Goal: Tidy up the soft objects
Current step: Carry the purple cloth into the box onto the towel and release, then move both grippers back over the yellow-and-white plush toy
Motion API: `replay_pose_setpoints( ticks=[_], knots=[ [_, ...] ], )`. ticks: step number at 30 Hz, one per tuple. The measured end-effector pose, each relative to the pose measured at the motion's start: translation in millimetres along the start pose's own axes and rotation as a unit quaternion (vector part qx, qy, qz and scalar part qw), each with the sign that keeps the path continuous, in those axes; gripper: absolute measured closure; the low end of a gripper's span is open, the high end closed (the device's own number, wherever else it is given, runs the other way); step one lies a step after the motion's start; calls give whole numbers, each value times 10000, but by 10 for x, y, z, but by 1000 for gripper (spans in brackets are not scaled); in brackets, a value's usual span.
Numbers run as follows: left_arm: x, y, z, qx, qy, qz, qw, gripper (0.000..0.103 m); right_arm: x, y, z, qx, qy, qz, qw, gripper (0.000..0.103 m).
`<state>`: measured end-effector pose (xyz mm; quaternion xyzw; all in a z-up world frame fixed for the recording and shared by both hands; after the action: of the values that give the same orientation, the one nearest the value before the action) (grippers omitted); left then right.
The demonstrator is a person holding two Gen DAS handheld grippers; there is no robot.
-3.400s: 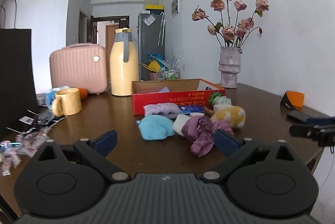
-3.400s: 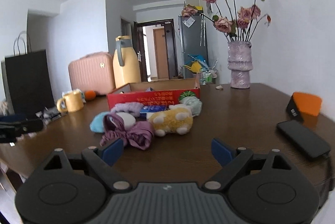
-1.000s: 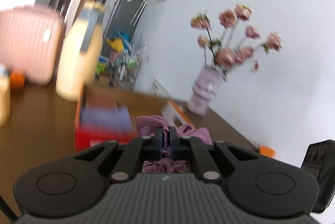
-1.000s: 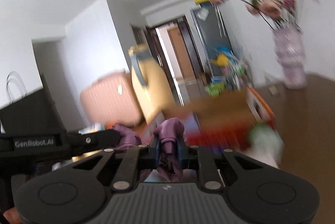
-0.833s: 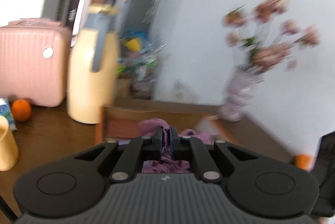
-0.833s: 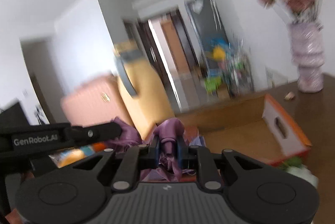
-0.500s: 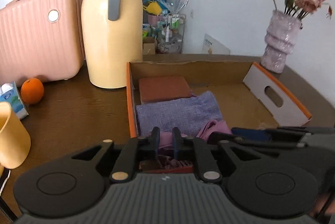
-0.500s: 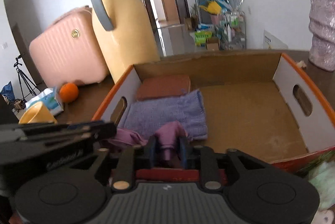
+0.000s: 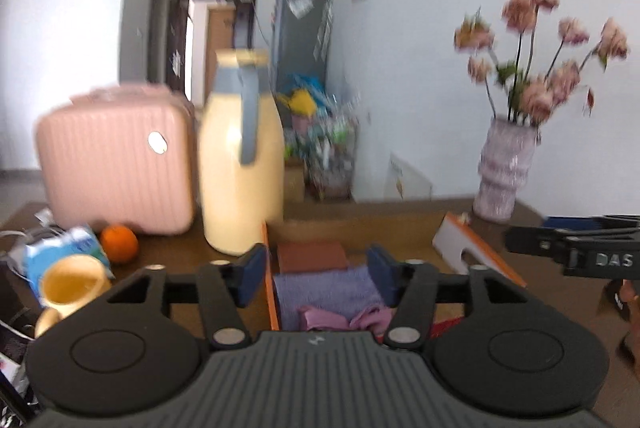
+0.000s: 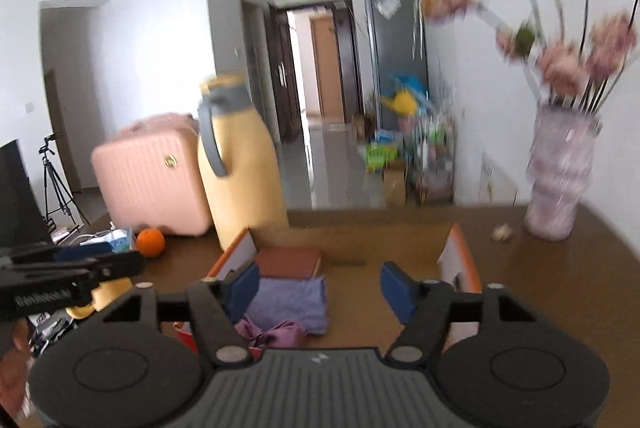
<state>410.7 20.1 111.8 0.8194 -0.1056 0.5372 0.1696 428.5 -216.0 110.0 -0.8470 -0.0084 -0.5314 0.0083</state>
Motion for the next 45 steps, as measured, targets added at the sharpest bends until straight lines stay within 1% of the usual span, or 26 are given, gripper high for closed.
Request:
replay_pose_setpoints(
  ticks=[1,2,3,4,6,8,11,14,16,17,18,22,25,27,28,31,33,36,39,42,45],
  knots=[
    [-4,60,-122,94,188,18,9998,26,3,57,-121,-61,136,-57,9999,26],
    [-15,111,-222,219,398,38,9990,20,-8,123,-254,-121,343,-105,9993,24],
    [-44,177,-340,354,650,107,9972,16,-35,174,-356,-167,519,-152,9984,20],
    [-84,257,-460,469,887,233,9947,15,-65,222,-443,-210,658,-199,9974,16],
    [-154,377,-623,598,1134,398,9909,12,-145,317,-606,-320,911,-249,9950,14],
    [-227,480,-749,606,1244,474,9892,11,-236,397,-717,-455,1036,-222,9933,14],
    [-302,604,-855,554,1231,544,9894,10,-321,494,-852,-516,1065,-111,9929,14],
    [-358,710,-937,602,1233,587,9888,10,-405,555,-1013,-536,1093,-30,9926,14],
    [-438,778,-1047,595,1248,596,9886,6,-502,574,-1145,-546,1172,-13,9916,14],
    [-502,793,-1099,557,1253,577,9889,4,-589,585,-1242,-529,1237,-8,9909,14],
    [-588,816,-1172,512,1240,517,9896,4,-681,590,-1328,-519,1271,9,9905,14],
    [-1019,911,-1420,416,946,278,9943,4,-1205,620,-1701,-412,1338,-3,9902,14],
    [-1333,1030,-1584,341,854,243,9955,4,-1581,657,-1919,-466,1175,0,9920,14],
    [-1488,1080,-1679,236,796,207,9963,4,-1800,694,-2014,-578,1024,164,9929,14],
    [-1534,1091,-1700,168,759,163,9968,4,-1882,705,-2030,-553,929,260,9938,14],
    [-1568,1125,-1620,130,553,140,9983,4,-2016,715,-1929,-481,594,363,9964,14],
    [-1572,1138,-1540,246,549,188,9980,4,-2047,687,-1779,-572,398,353,9969,14],
    [-1593,1104,-1398,180,460,84,9987,4,-2063,622,-1566,-600,227,466,9969,13],
    [-1614,1058,-1218,205,328,64,9992,4,-1987,545,-1229,-644,9,537,9965,13],
    [-1634,1012,-1039,228,229,98,9994,4,-1892,517,-886,-742,-163,798,9939,13],
    [-1655,955,-870,224,123,60,9997,4,-1817,490,-551,-939,-349,1007,9899,14]
  ],
)
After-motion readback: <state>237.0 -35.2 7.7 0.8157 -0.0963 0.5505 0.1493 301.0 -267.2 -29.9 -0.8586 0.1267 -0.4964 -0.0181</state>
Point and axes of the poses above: each gripper's, at about its wrist camera, not at the fingertips, and z roughly the way its jaws point, y to its right, x to its top, the point moved 1 cm from there along z, roughly the way its jaws point, and after that the axes turned 14 degrees about -x, right-handed, at the moved point
